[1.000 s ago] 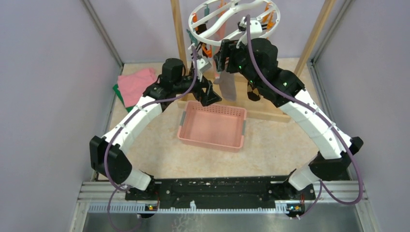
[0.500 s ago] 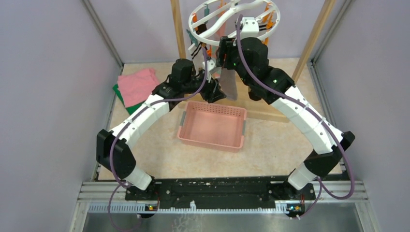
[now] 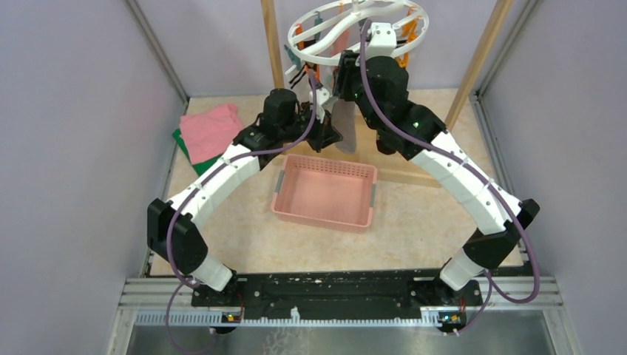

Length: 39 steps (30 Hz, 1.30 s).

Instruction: Remove the socks clipped to the hanger

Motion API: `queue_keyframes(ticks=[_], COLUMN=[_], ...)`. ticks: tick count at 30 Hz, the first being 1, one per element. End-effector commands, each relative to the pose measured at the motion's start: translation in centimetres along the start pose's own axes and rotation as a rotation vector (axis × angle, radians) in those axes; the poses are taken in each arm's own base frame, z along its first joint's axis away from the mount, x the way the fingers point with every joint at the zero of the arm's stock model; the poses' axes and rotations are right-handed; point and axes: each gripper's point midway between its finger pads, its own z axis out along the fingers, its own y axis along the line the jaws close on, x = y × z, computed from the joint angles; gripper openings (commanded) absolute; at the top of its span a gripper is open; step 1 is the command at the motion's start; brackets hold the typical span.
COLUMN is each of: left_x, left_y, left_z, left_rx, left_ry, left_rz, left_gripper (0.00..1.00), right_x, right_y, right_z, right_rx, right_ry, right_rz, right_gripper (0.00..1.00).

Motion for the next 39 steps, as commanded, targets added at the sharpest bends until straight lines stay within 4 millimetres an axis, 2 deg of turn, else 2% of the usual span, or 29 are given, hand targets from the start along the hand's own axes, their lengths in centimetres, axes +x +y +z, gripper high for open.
queue_keyframes(ticks=[1,5,7,10,13,16,17,20,24,26,27,29,31,34,39], left_x=[-2.4,-2.0,-2.2,-2.8,-3.1,-3.1,-3.0,-3.1,-4.2,-4.6,-4.8,-5.1,-5.3,-5.4,-5.1], left_y=[-1.5,-2.1,-2.4,-2.7,-2.8,-3.0,-3.0,-2.8,-2.9,-3.7,-4.3,-4.8,-4.8,-4.1,-3.1], left_z=[-1.8,-2.3,-2.9,-3.8,-4.8,-5.5,-5.6,-5.7,-5.6,-5.5,-5.5,-5.7,-6.2,-7.1,-8.1], left_rx=[0.006,0.010,0.010,-0.005,-0.027,-0.036,-0.037,-0.050,-0.037,0.020,0.057,0.082,0.075,0.009,-0.066], left_ry=[-0.059,-0.045,-0.045,-0.043,-0.041,-0.034,-0.033,-0.037,-0.057,-0.061,-0.060,-0.058,-0.055,-0.048,-0.038], left_rz=[0.014,-0.032,-0.040,-0.043,-0.026,-0.014,-0.015,-0.013,0.031,0.049,0.058,0.066,0.084,0.102,0.120], left_gripper=[0.00,0.00,0.00,0.00,0.30,0.66,0.74,0.83,0.86,0.86,0.84,0.82,0.81,0.78,0.70], right_x=[-2.2,-2.3,-2.8,-3.2,-3.3,-3.3,-3.2,-3.4,-3.6,-3.5,-3.3,-2.9,-2.4,-1.7,-1.2], right_y=[0.1,-0.1,-0.4,-0.6,-0.7,-0.8,-0.7,-0.2,0.3,0.3,0.2,-0.3,-1.2,-2.8,-4.7], right_z=[-0.4,-1.0,-1.6,-2.3,-2.9,-3.4,-3.6,-4.3,-5.6,-6.0,-6.2,-6.3,-6.4,-6.4,-6.6], right_rx=[-0.003,-0.008,-0.012,-0.030,-0.060,-0.102,-0.121,-0.201,-0.283,-0.300,-0.302,-0.289,-0.258,-0.204,-0.119], right_ry=[-0.080,-0.094,-0.108,-0.110,-0.097,-0.082,-0.076,-0.059,-0.032,-0.020,-0.013,0.000,0.010,0.014,0.002], right_rz=[0.049,0.075,0.089,0.103,0.123,0.154,0.164,0.189,0.198,0.195,0.192,0.187,0.185,0.192,0.205], right_gripper=[0.43,0.14,0.07,0.05,0.04,0.03,0.04,0.03,0.04,0.11,0.18,0.43,0.57,0.67,0.74])
